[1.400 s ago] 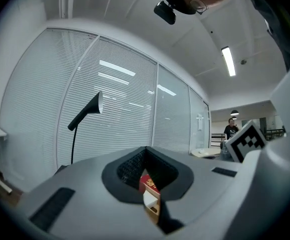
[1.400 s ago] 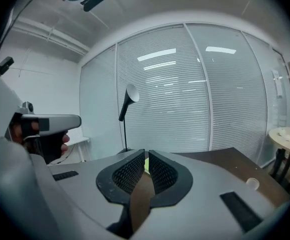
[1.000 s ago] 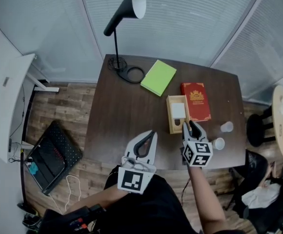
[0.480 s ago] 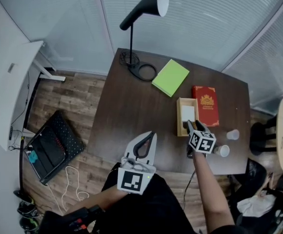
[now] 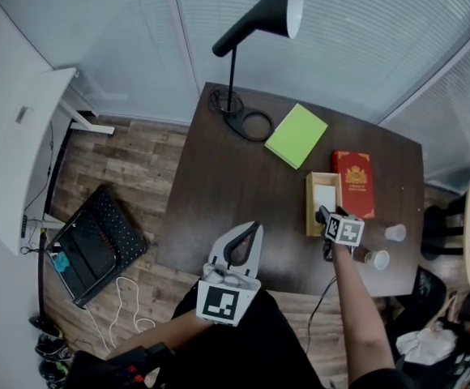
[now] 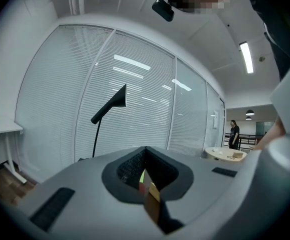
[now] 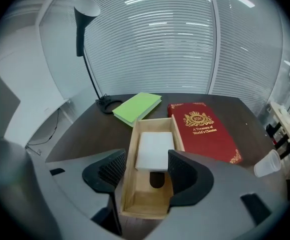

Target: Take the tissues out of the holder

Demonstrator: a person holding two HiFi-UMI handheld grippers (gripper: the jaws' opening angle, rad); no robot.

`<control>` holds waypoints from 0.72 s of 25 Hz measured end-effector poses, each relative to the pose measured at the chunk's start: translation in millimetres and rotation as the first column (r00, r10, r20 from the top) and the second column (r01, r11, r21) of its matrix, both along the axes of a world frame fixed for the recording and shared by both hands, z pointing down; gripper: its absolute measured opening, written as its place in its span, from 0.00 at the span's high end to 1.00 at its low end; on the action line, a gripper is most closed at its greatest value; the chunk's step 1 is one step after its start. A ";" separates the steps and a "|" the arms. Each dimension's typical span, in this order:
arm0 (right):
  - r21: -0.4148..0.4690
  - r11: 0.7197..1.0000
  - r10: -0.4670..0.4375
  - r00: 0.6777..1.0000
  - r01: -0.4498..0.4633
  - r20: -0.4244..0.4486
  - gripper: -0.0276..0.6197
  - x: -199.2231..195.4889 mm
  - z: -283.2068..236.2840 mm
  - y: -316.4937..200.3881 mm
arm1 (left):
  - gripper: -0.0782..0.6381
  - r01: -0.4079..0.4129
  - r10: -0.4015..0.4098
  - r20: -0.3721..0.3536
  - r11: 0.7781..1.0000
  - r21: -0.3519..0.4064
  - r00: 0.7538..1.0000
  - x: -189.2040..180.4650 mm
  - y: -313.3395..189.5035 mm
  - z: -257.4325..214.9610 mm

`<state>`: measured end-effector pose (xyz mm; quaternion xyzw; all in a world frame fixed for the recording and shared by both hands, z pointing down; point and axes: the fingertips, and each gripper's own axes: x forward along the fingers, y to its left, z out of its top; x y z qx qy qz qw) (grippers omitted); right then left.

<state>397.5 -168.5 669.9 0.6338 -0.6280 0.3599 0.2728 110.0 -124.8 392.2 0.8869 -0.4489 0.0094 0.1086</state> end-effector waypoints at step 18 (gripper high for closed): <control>-0.200 0.980 -0.002 1.000 -0.003 -0.024 0.51 17.0 48.7 -30.6 | 0.89 -0.047 0.047 0.006 0.998 -0.043 0.999 -0.1 -44.5 13.1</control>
